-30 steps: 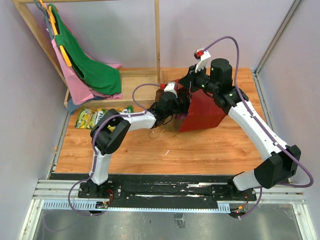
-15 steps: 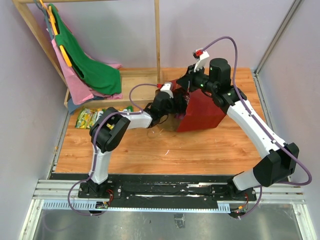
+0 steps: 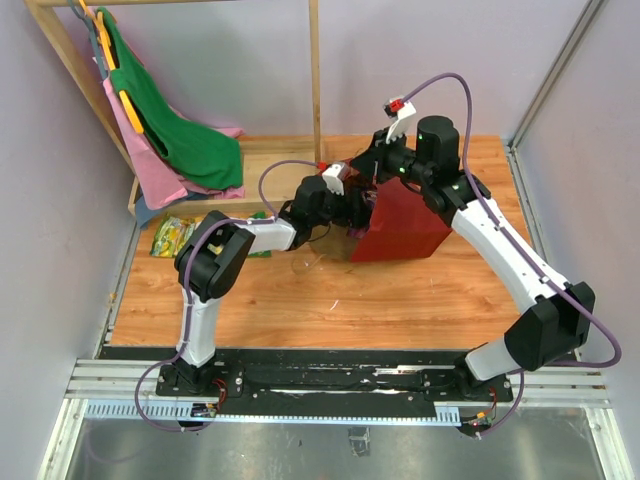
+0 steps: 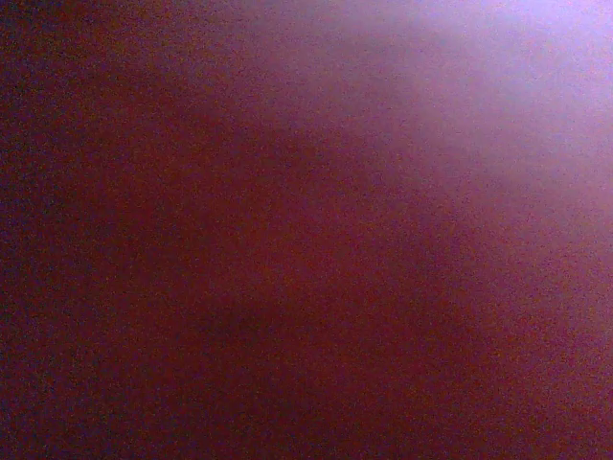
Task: Take the snacks out of the paper bag
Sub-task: Take out the snack from the paper bag.
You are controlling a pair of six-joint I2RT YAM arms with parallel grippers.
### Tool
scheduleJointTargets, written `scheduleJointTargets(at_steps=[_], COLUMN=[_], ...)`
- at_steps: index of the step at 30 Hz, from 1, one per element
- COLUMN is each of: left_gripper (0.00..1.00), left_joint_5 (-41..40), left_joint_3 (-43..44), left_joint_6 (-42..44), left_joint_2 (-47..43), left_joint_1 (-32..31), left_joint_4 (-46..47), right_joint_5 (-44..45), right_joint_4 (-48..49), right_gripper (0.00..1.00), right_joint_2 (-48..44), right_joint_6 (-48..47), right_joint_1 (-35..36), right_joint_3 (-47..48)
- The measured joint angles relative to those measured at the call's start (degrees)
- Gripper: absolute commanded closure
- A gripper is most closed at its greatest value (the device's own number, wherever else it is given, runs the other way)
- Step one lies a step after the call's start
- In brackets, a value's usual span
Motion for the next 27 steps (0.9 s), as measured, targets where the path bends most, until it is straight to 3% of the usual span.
scheduleJointTargets(at_steps=[6,13,19,27], left_gripper=[0.30,0.70,0.72,0.80], left_joint_5=[3.98,5.79,6.01,0.50], left_joint_3=[-1.40,-3.43,-6.16,-14.19], left_joint_6=[0.79,0.74,0.46,1.90], left_joint_2=[0.00,-0.13,-2.47,-14.21], left_joint_1=[0.04,0.07,0.07,-0.17], left_joint_4=[2.29,4.57,5.07,2.29], right_joint_5=[-0.24,-0.70,-0.90,-1.05], right_joint_4=[0.07,0.09,0.15,0.92], right_gripper=[0.99,0.99,0.99,0.99], right_joint_2=[0.22,0.44,0.44,0.44], right_joint_6=[0.26,0.42,0.42,0.48], right_joint_1=[0.00,0.00,0.00,0.00], right_joint_3=[0.00,0.00,0.00,0.00])
